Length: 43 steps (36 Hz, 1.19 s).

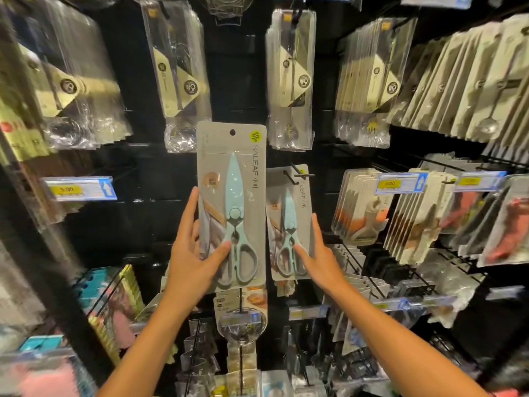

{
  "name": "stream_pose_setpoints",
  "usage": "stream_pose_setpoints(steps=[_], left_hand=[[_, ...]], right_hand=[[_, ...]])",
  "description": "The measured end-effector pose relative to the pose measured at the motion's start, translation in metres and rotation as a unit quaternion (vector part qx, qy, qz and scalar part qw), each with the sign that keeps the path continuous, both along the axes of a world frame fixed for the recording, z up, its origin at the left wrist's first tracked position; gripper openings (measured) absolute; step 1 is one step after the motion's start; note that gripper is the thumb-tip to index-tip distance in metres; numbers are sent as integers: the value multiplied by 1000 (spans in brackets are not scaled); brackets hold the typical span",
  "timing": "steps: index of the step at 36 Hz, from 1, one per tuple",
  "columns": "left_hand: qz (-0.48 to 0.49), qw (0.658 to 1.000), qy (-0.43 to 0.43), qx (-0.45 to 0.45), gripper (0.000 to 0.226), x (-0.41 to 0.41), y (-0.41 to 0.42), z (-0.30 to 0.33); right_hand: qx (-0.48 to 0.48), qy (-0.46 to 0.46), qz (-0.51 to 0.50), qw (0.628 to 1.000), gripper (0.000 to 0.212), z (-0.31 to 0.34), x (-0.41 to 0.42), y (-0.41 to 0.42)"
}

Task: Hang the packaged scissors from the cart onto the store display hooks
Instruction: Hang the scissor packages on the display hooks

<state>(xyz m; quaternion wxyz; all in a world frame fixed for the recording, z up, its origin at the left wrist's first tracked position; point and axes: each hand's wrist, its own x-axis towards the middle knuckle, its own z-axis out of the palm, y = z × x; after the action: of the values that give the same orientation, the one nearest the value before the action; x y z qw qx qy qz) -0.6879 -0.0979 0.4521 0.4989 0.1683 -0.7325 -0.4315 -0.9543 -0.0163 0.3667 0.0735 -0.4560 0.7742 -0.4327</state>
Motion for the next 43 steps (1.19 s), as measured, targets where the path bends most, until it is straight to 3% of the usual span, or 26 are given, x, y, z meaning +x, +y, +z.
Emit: stream_pose_setpoints(steps=[16,24,29,37,43], left_hand=[[16,1000,25,-6,98,-8,-9,7],[18,1000,9,-16,97,-10,-9,14],[21,999,-1,-27,97,-10,-7,14],[19,1000,10,-15,96,-11,-2,0],[9,1000,0,-2,96,-11,0,-14]], right_hand=[[45,23,-32,998,93,-17,-43,-74],[19,-26,18,999,96,-18,-58,-85],[1,-45,-4,999,102,-8,-43,-73],[-150,-107,155,971,53,25,11,-24],[-177,-137,242,944,63,58,50,5]])
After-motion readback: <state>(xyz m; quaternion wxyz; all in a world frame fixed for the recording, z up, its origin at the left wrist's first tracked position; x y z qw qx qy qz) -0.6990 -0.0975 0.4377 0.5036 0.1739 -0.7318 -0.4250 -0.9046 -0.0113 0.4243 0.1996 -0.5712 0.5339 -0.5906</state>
